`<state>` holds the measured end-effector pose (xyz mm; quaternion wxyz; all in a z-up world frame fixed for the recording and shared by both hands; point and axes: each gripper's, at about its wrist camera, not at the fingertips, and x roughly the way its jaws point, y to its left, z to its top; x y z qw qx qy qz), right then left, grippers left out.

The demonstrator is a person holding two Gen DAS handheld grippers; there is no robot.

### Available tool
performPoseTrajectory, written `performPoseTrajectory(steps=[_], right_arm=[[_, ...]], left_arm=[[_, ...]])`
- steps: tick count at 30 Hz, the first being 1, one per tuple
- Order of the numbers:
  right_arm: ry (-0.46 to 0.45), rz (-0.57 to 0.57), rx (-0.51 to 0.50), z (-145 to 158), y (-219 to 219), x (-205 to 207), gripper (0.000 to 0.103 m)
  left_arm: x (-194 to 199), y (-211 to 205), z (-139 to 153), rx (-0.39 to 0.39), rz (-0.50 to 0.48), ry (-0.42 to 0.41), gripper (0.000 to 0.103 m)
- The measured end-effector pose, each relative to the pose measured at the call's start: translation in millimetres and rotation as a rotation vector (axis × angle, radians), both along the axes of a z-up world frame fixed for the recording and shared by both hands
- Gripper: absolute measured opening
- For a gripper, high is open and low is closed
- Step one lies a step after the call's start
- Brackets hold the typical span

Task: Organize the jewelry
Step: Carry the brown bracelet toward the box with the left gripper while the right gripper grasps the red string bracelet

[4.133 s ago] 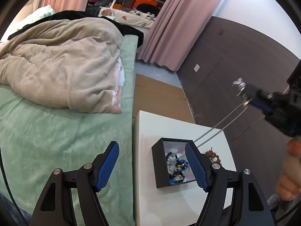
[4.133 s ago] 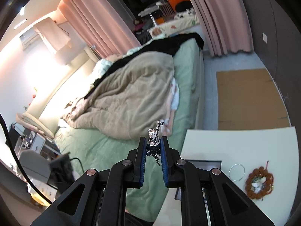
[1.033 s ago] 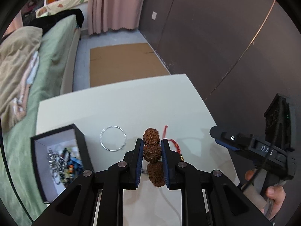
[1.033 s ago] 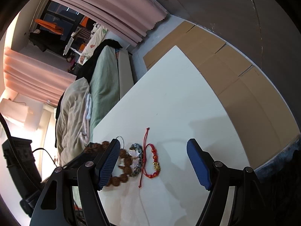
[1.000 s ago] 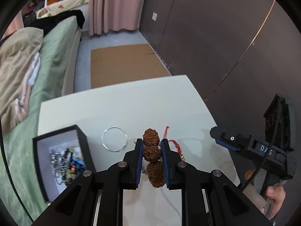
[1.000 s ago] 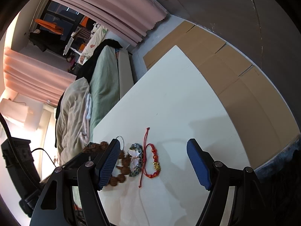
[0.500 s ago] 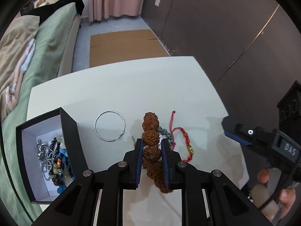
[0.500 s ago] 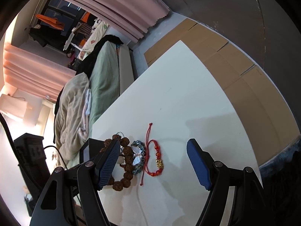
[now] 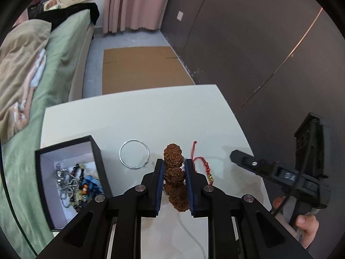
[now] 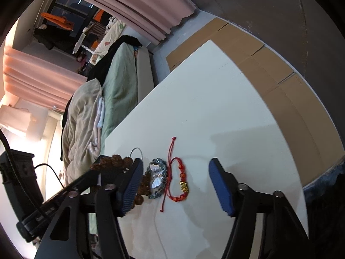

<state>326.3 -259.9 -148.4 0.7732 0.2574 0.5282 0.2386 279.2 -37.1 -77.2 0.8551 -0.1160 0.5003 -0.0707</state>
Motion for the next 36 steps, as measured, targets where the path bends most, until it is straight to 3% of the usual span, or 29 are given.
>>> performPoseTrajectory(steps=[6, 12, 17, 20, 23, 27, 36], right_arm=[[0.014, 0.029, -0.043, -7, 14, -1, 0.047], [0.041, 0.037, -0.151, -17, 27, -1, 0.037], [0.004, 0.057, -0.320, -13, 43, -5, 0.032], [-0.027, 0.064, -0.462, -11, 56, -11, 0.022], [-0.043, 0.097, -0.529, -9, 70, -17, 0.020], [-0.083, 0.100, -0.663, -8, 82, -24, 0.009], [-0.120, 0.051, -0.481, 24, 68, -36, 0.008]], left_arm=[[-12, 7, 14, -0.005, 0.004, -0.037, 0.020], [-22, 24, 26, -0.005, 0.025, -0.072, 0.020], [-31, 45, 30, -0.027, 0.055, -0.089, 0.020], [-37, 59, 32, -0.041, 0.079, -0.096, 0.020], [-44, 71, 34, -0.051, 0.099, -0.104, 0.020], [-54, 88, 38, -0.066, 0.120, -0.117, 0.020], [-68, 122, 40, -0.090, 0.164, -0.139, 0.020]])
